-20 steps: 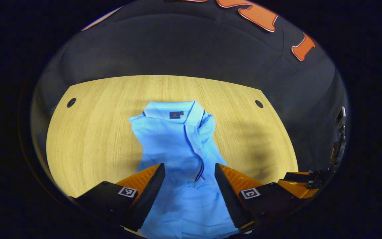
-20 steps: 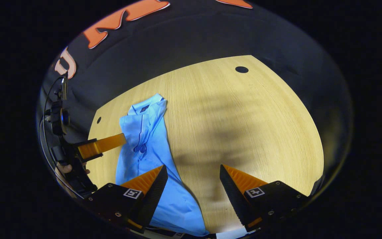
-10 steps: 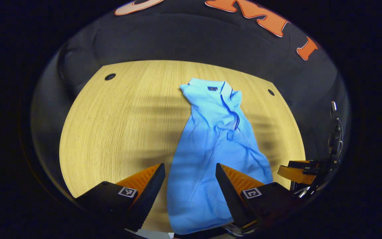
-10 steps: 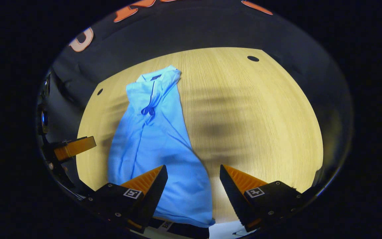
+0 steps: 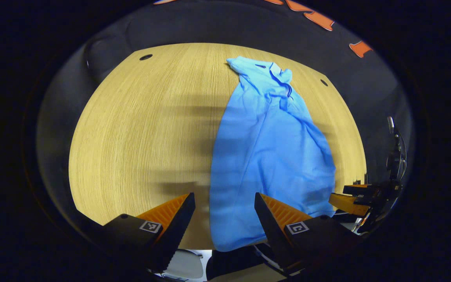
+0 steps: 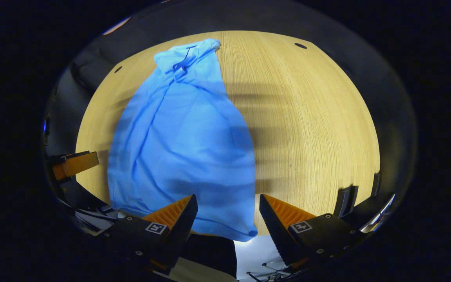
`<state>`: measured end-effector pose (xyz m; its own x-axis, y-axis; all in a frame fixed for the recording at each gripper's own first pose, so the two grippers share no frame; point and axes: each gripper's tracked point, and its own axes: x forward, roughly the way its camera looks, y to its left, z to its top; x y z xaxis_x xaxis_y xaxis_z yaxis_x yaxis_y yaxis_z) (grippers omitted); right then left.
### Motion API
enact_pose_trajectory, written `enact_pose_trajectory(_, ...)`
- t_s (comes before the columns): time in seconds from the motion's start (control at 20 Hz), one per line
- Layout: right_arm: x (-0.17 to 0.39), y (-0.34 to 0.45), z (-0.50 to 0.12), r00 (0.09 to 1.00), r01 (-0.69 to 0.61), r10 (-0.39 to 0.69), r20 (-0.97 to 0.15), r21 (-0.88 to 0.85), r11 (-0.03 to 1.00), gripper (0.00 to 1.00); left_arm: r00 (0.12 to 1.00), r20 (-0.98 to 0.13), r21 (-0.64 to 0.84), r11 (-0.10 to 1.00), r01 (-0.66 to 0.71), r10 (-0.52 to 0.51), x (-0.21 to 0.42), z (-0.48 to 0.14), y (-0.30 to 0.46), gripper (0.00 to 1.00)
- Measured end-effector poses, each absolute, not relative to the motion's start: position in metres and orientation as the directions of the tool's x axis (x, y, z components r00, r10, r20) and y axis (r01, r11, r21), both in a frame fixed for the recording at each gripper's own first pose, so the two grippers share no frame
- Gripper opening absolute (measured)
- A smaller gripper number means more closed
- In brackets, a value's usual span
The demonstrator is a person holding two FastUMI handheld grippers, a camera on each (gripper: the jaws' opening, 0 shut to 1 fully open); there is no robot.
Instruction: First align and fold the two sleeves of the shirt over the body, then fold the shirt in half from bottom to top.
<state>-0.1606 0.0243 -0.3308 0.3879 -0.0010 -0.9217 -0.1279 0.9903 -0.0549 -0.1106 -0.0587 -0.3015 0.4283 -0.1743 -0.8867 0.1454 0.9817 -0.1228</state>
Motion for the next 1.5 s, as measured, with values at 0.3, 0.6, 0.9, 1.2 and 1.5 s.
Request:
enact_pose_trajectory(0.3,-0.187,0.018,-0.349,0.351,-0.110,-0.028,-0.936,-0.071,0.991,0.98,0.331,-0.928,-0.128,0.980,0.150,-0.172,-0.166,-0.332,-0.062,1.00)
enact_pose_trajectory(0.6,-0.200,0.017,-0.371,0.320,-0.116,-0.047,-0.946,-0.089,0.989,0.98,0.290,-0.947,-0.102,0.985,0.141,-0.139,-0.181,-0.357,-0.061,0.96)
enact_pose_trajectory(0.9,-0.201,0.018,-0.377,0.319,-0.112,-0.057,-0.946,-0.097,0.989,0.91,0.274,-0.955,-0.077,0.985,0.152,-0.117,-0.184,-0.367,-0.064,0.97)
enact_pose_trajectory(1.2,-0.201,0.018,-0.379,0.321,-0.127,-0.052,-0.946,-0.097,0.987,0.80,0.300,-0.954,0.027,0.989,0.145,-0.018,-0.180,-0.369,-0.052,0.64)
enact_pose_trajectory(1.5,-0.208,0.022,-0.380,0.278,-0.188,-0.037,-0.960,-0.092,0.978,0.40,0.292,-0.955,-0.021,0.991,0.133,-0.059,-0.181,-0.372,-0.061,0.09)
